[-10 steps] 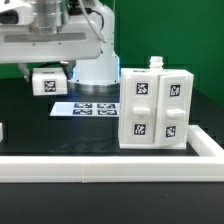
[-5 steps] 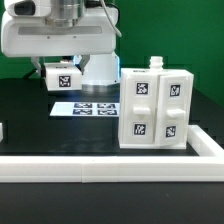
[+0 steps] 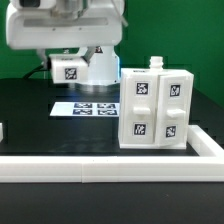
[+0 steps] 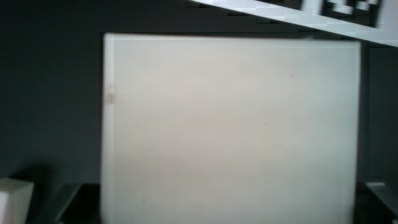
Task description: Assemble cabinet
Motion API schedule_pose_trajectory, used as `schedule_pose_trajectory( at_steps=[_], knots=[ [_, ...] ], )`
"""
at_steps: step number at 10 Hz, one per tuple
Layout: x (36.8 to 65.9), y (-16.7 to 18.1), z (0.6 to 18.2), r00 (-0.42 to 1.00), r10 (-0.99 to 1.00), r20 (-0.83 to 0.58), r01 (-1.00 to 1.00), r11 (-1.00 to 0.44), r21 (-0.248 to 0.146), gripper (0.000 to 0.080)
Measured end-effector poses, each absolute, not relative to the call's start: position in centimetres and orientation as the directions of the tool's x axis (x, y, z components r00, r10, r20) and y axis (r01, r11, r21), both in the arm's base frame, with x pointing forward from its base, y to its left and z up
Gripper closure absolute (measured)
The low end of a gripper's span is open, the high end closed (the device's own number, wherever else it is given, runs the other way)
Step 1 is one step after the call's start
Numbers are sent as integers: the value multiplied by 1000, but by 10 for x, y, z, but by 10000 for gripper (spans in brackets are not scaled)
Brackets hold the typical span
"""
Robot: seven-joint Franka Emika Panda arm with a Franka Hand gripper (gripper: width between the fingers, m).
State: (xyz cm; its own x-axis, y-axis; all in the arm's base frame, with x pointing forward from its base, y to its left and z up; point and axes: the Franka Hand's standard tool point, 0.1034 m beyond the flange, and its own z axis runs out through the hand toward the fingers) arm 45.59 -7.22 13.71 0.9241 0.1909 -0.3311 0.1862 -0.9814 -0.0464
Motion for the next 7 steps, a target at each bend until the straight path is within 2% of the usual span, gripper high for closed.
schedule_pose_trajectory(
  at_steps=[2, 6, 7],
  knots=[
    [465, -48, 152, 930, 165, -329, 164, -986, -30, 235],
    [500, 16, 191, 938, 47, -342, 64, -997, 38, 235],
    [509, 21, 195, 942, 46, -332, 58, -998, 25, 235]
  ],
)
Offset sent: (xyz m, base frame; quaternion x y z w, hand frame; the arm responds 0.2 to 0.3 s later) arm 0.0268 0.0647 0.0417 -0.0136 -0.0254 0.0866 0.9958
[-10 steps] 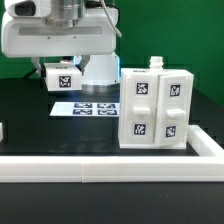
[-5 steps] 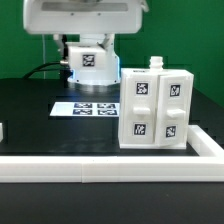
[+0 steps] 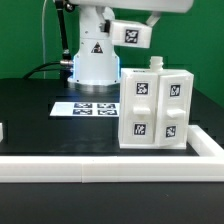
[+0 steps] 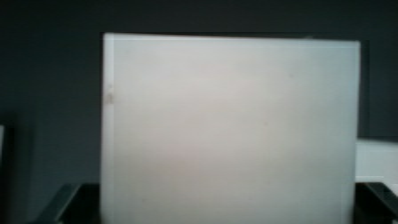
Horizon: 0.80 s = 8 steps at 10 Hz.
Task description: Assemble cabinet
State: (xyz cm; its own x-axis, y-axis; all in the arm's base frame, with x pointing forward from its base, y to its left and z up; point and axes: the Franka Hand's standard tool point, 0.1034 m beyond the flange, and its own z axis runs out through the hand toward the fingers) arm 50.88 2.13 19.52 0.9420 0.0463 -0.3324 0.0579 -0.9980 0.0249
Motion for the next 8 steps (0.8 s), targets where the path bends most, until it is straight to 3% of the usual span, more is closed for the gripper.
schedule_pose_trajectory(
  at_steps=[1, 5, 6, 8],
  knots=[
    [508, 15, 192, 943, 38, -330, 43, -999, 10, 235],
    [507, 14, 188, 944, 36, -328, 43, -999, 12, 235],
    [499, 15, 175, 945, 38, -326, 45, -999, 13, 235],
    [497, 33, 174, 944, 18, -328, 28, -999, 27, 235]
  ],
)
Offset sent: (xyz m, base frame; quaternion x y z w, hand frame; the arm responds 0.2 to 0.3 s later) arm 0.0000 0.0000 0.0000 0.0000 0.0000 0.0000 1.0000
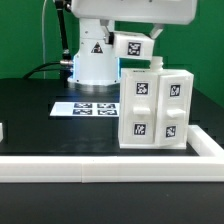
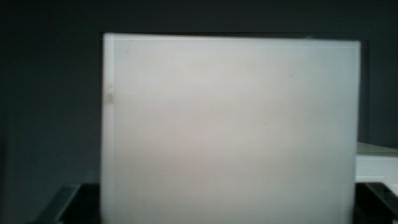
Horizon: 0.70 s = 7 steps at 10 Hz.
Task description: Assemble cabinet
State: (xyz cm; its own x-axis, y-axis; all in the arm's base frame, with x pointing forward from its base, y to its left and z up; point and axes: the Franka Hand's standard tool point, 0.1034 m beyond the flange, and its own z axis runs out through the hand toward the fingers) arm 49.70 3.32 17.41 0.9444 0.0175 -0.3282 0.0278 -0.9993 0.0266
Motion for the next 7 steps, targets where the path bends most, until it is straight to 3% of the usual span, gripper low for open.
schedule_pose_trajectory(
  at_steps=[7],
  knots=[
    [499, 65, 169, 944, 6, -329, 22, -999, 45, 235]
  ],
)
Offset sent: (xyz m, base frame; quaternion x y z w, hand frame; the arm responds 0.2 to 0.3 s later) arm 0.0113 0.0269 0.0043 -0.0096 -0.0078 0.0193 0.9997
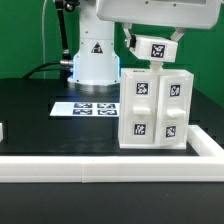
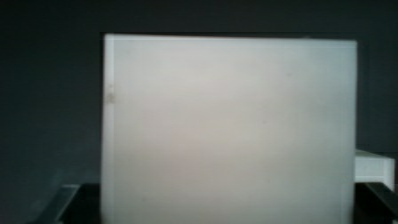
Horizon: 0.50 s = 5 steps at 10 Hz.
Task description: Assemble cabinet
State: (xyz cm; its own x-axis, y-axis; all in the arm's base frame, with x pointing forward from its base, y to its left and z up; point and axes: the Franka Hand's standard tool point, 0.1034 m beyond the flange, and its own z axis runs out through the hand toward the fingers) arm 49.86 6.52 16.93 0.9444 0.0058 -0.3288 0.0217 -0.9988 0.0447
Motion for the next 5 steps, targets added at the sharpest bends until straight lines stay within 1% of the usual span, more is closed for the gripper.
schedule_pose_trajectory(
  at_steps=[3, 5],
  knots=[
    [498, 68, 168, 946, -1, -324, 16, -999, 47, 235],
    [499, 79, 166, 946, 17, -323, 33, -998, 46, 235]
  ],
)
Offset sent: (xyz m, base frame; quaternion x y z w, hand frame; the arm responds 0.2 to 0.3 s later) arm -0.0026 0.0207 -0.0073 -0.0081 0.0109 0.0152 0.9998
